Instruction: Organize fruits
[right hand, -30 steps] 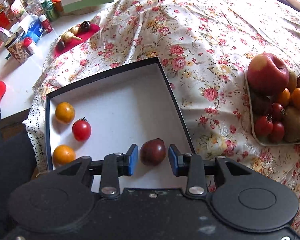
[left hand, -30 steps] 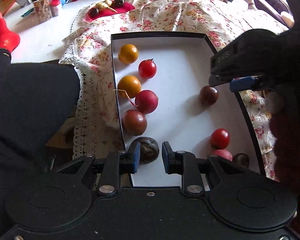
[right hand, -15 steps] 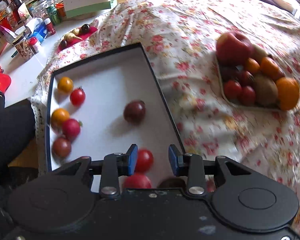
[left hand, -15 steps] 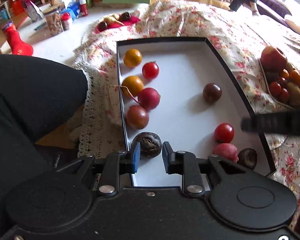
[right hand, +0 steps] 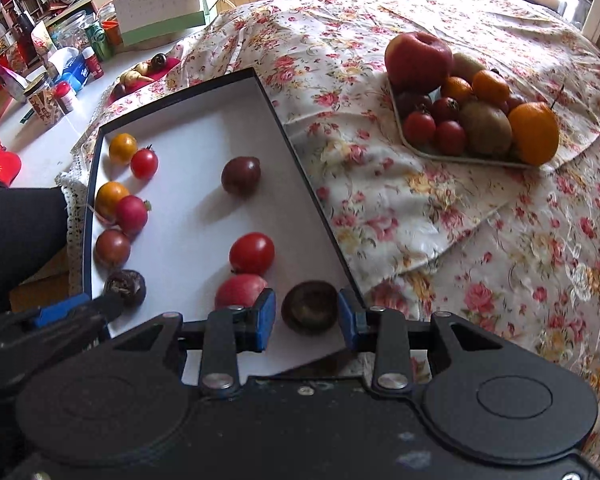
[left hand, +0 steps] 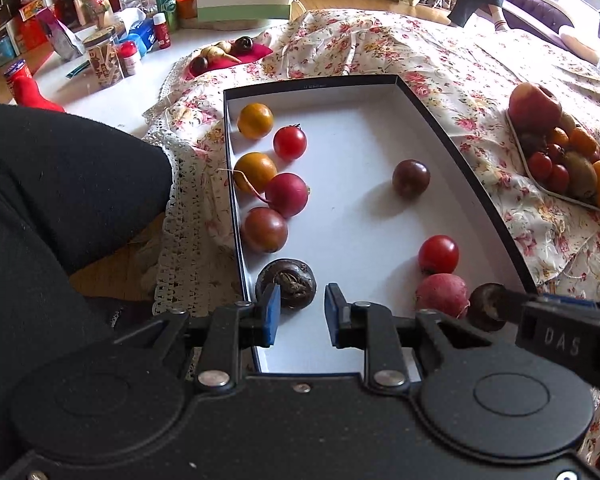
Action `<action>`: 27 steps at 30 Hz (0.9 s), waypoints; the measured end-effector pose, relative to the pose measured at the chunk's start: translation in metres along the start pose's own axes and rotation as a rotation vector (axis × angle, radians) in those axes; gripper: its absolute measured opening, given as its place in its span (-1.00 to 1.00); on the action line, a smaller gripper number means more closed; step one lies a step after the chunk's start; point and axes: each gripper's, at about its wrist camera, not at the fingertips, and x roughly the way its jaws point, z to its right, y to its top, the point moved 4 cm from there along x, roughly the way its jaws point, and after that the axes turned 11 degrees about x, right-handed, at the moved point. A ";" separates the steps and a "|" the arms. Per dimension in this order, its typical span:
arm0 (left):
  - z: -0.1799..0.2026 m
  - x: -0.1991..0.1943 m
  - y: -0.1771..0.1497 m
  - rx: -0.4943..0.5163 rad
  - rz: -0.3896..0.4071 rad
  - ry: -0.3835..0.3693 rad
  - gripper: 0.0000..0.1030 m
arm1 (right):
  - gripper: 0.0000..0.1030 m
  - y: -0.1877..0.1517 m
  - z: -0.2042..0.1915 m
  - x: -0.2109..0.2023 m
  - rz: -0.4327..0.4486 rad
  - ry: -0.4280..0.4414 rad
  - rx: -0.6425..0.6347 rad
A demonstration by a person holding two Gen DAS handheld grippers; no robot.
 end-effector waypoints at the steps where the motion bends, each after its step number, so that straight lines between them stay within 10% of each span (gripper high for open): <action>1: 0.001 0.000 0.000 0.002 -0.002 0.001 -0.34 | -0.29 -0.002 0.001 0.000 -0.004 0.004 0.001; 27: 0.009 0.011 -0.004 0.032 -0.085 -0.045 -0.34 | -0.29 -0.017 0.002 -0.005 -0.061 -0.005 -0.018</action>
